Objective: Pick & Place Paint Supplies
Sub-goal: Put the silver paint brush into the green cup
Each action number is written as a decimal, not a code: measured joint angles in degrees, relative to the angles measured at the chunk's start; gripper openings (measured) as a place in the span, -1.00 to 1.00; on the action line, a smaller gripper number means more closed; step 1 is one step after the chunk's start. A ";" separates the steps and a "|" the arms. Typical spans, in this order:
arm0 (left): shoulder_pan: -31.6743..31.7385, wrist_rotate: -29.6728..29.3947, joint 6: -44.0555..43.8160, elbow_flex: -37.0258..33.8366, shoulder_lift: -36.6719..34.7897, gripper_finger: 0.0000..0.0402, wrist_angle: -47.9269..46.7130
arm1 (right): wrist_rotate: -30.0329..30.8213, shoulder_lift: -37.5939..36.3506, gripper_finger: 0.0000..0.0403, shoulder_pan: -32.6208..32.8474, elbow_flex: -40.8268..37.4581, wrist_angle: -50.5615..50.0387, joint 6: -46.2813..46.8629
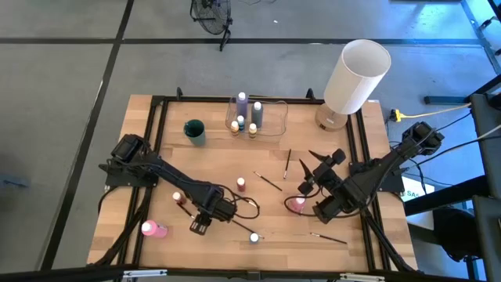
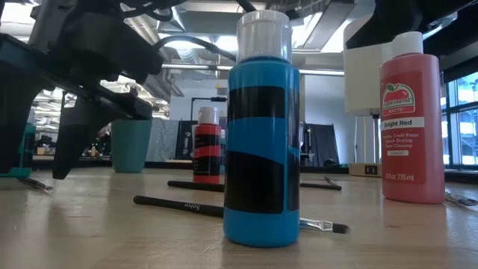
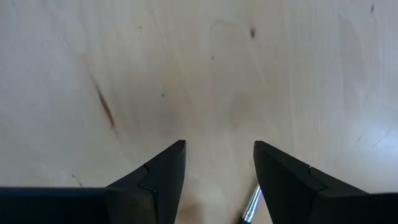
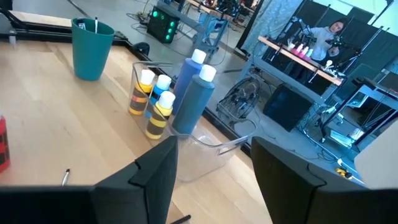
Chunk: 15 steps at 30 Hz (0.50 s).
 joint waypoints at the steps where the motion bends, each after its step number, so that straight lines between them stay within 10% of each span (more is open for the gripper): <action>1: -0.12 -0.54 0.00 0.00 0.00 -0.08 -0.38 | 0.00 0.01 0.02 0.01 0.00 0.10 0.00; 15: -3.47 -3.36 6.43 0.00 -0.05 -0.08 -2.49 | -1.83 0.00 0.02 0.02 0.00 4.74 0.13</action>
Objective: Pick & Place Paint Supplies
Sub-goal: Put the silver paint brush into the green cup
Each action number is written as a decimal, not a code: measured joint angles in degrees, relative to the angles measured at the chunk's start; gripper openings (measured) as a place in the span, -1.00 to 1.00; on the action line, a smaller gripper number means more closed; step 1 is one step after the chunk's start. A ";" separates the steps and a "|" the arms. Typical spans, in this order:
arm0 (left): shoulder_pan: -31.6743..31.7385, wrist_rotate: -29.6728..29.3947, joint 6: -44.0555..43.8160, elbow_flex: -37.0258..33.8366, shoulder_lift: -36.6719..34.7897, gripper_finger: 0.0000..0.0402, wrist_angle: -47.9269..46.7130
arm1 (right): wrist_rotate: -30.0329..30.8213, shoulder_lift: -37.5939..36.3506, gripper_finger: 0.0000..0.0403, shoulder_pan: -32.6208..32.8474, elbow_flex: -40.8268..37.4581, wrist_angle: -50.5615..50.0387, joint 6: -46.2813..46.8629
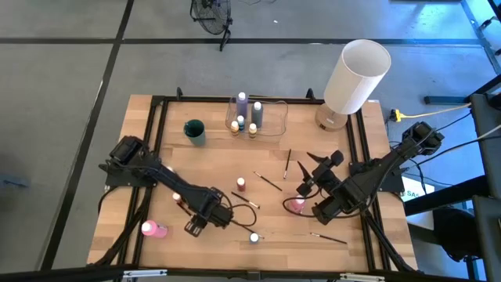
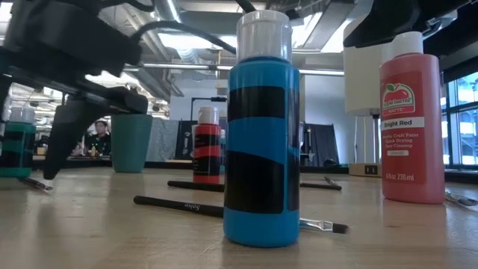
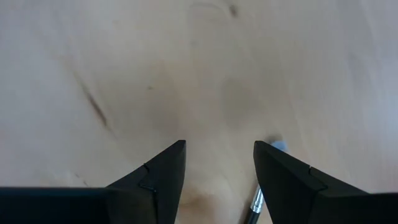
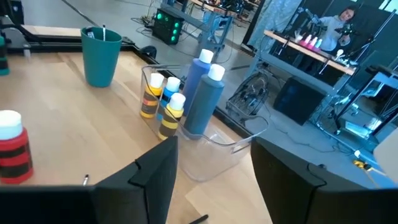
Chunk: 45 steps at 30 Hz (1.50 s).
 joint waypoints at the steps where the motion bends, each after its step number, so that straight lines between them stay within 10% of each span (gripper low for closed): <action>1: -0.21 -0.56 0.06 -0.02 -0.02 -0.08 -0.78 | -0.69 0.00 0.02 0.01 0.00 0.05 0.01; 23: -0.05 -7.37 -13.31 -12.81 -22.04 -0.08 15.87 | -5.40 0.01 0.02 6.54 -0.02 11.16 -4.89; 45: -0.86 -9.09 -6.28 -12.87 -15.65 -0.08 12.67 | -9.02 0.00 0.02 7.24 0.00 23.95 -17.55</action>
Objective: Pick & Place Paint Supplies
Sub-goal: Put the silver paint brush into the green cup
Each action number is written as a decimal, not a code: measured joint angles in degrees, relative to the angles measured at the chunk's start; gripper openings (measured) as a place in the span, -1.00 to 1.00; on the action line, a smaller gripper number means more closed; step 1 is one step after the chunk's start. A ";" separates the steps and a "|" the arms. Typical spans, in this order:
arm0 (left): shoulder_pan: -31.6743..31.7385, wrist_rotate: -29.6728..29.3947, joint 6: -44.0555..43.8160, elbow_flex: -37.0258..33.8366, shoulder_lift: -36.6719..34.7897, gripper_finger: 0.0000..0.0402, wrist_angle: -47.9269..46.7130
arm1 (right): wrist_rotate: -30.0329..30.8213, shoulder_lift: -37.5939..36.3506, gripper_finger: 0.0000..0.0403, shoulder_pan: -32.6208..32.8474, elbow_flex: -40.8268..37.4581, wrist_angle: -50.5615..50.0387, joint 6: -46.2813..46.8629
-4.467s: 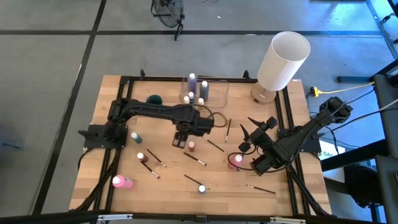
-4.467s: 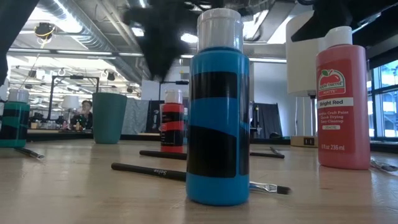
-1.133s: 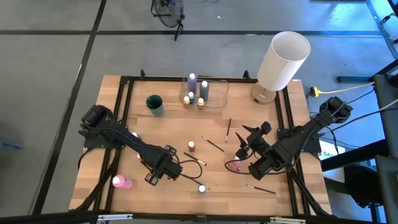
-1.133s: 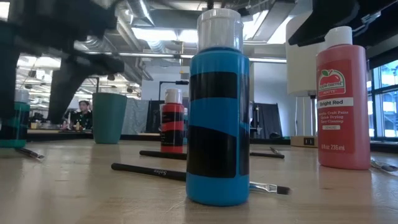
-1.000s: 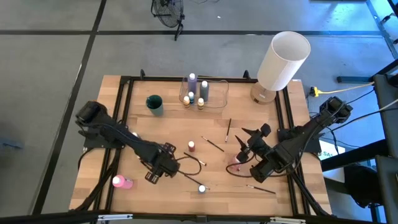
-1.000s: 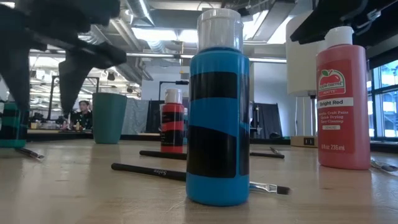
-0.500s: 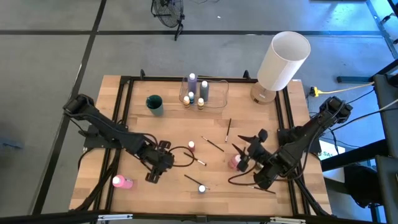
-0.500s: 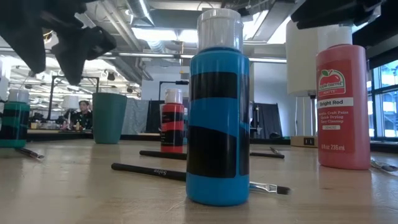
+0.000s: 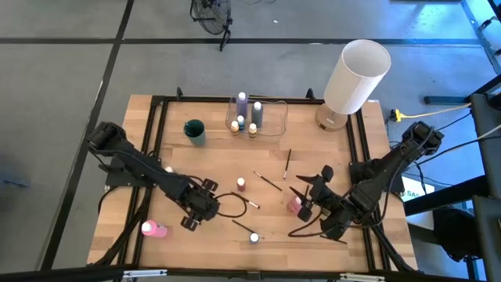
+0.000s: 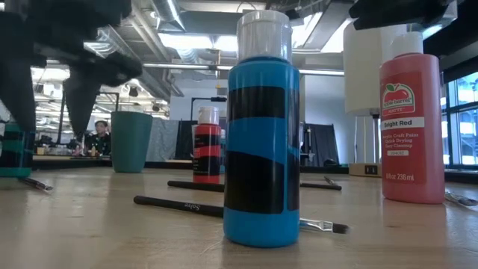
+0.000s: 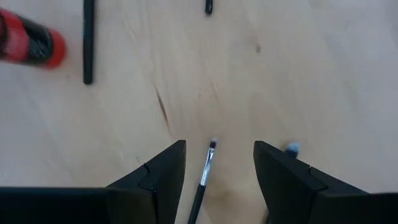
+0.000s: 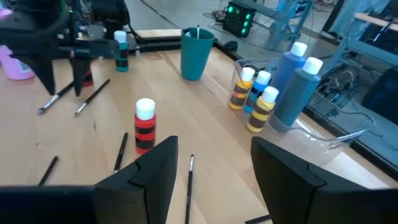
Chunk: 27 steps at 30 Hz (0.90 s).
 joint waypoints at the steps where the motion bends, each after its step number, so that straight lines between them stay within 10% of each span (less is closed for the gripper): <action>1: 0.00 -0.10 -0.46 0.00 0.79 -0.08 -0.08 | -0.28 0.00 0.02 0.11 -0.01 0.04 0.00; 27: 0.39 2.03 2.60 0.07 9.18 -0.08 1.59 | -0.40 0.01 0.02 0.91 -0.01 1.58 0.00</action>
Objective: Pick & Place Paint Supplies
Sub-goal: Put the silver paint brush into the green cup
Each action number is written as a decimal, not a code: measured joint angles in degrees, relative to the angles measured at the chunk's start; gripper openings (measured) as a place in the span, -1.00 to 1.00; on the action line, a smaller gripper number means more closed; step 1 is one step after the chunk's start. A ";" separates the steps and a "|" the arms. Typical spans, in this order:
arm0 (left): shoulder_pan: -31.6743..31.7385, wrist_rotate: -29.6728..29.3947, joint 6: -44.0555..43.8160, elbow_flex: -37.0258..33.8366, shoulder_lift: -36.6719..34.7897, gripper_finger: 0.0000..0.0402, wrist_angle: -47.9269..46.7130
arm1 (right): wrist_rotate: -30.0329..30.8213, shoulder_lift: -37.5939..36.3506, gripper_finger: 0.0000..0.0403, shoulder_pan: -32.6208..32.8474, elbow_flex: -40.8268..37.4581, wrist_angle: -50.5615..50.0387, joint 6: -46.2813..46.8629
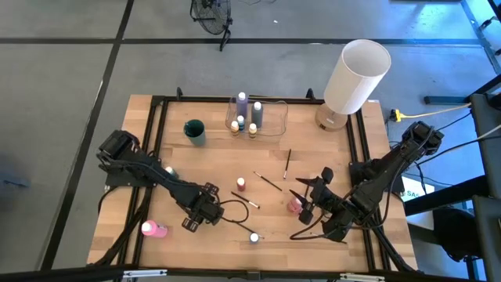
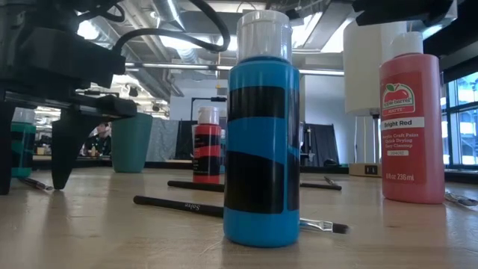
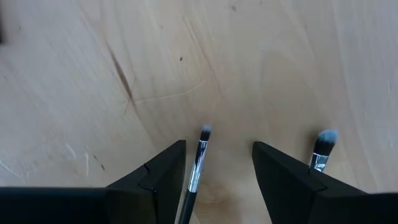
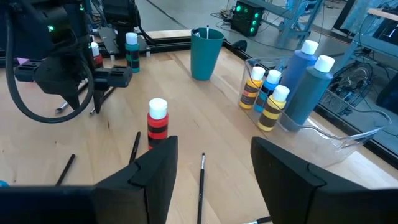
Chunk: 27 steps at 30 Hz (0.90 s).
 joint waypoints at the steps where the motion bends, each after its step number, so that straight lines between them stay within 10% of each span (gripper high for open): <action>1: 0.00 0.00 0.09 -0.02 0.00 -0.08 0.21 | 0.02 -0.01 0.02 0.00 -0.02 0.00 0.00; 27: 0.02 1.57 -1.81 0.00 0.15 -0.20 1.75 | -0.63 0.00 0.02 0.00 0.01 1.00 -0.02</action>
